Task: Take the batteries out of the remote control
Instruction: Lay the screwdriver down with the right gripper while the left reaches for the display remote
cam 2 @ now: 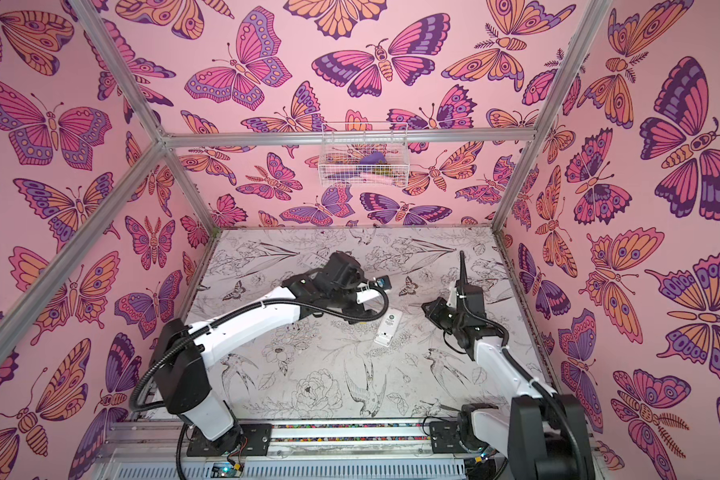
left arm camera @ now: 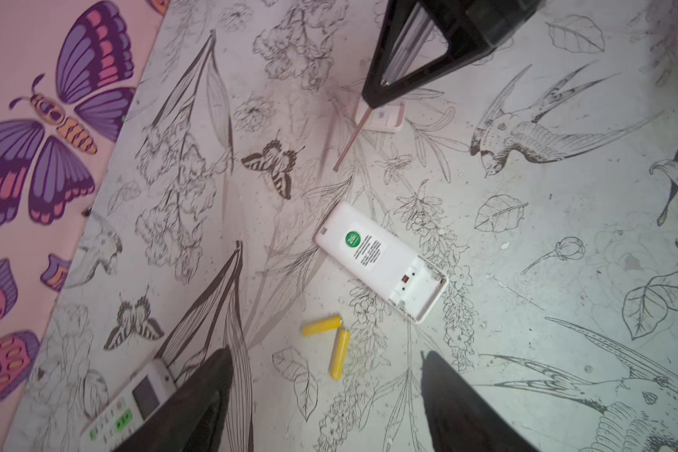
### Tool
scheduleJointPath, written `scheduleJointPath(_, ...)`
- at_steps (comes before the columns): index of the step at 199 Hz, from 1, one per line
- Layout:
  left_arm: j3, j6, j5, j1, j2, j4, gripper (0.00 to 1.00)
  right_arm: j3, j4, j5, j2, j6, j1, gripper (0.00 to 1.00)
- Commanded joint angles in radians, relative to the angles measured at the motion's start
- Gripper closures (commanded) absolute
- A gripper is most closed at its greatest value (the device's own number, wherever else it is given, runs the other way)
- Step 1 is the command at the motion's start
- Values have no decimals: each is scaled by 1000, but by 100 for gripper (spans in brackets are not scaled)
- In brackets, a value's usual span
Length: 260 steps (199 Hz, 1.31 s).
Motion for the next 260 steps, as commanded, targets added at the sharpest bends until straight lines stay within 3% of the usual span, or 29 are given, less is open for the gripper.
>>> scheduleJointPath(1, -45, -86, -8, 48, -63, -105, 18, 81, 91, -53, 87, 22, -27, 100)
scheduleJointPath(50, -191, -184, 89, 187, -195, -94, 12, 157, 271, -148, 315, 108, -28, 95)
scheduleJointPath(100, -345, -286, 279, 420, -295, 4, 8, 210, 338, -144, 466, 147, -23, 88)
scheduleJointPath(161, -368, -306, 321, 526, -330, 35, 7, 286, 330, -197, 625, 145, -1, 74)
scheduleJointPath(199, -378, -316, 332, 558, -350, 45, 6, 341, 218, -200, 653, 88, 3, 55)
scheduleJointPath(260, -389, -306, 333, 576, -353, 54, 6, 475, -141, -135, 657, -106, 9, 39)
